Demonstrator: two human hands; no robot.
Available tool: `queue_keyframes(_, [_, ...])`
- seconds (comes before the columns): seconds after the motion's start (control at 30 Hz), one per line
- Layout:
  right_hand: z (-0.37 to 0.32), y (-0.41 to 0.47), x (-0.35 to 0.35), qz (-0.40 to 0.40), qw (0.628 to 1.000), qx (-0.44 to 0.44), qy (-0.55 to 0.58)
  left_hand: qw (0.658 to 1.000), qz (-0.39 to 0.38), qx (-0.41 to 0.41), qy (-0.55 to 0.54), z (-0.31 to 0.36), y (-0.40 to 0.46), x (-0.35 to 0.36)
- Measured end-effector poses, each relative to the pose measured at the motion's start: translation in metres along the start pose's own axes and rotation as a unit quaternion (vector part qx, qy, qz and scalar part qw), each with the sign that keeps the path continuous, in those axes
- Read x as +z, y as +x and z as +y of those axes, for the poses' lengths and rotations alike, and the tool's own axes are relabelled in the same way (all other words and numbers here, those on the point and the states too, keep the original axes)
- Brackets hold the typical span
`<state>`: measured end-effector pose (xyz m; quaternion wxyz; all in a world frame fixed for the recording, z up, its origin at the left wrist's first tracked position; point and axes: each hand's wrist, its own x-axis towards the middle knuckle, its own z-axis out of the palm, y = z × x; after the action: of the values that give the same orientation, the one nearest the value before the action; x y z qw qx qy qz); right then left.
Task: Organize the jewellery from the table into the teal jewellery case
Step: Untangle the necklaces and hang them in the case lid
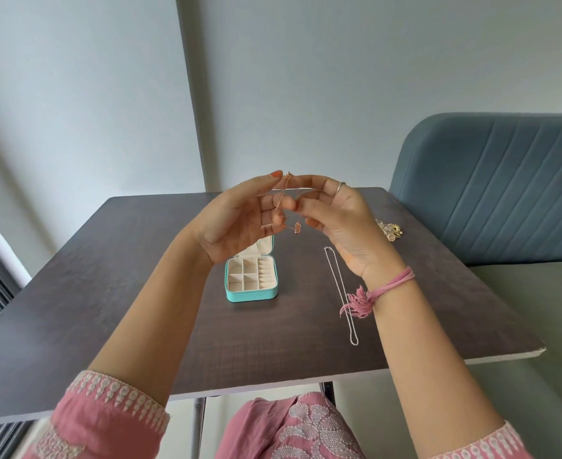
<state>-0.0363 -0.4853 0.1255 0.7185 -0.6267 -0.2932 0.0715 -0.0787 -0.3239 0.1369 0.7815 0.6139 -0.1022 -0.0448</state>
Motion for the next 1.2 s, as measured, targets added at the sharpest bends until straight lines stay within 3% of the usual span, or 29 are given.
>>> queue_keyframes(0.63, [0.015, -0.001, 0.002, 0.025, 0.999, 0.024, 0.009, 0.994, 0.013, 0.018, -0.108, -0.001, 0.001, -0.006])
queue_keyframes(0.83, [0.019, 0.000, 0.002, -0.004, 1.000, 0.025, 0.009, 0.998, 0.014, 0.013, -0.054, -0.005, 0.001, -0.004])
queue_keyframes(1.2, [-0.015, 0.021, -0.012, -0.040, 0.984, -0.042, -0.171, 0.999, 0.006, 0.009, -0.034, -0.012, 0.001, -0.014])
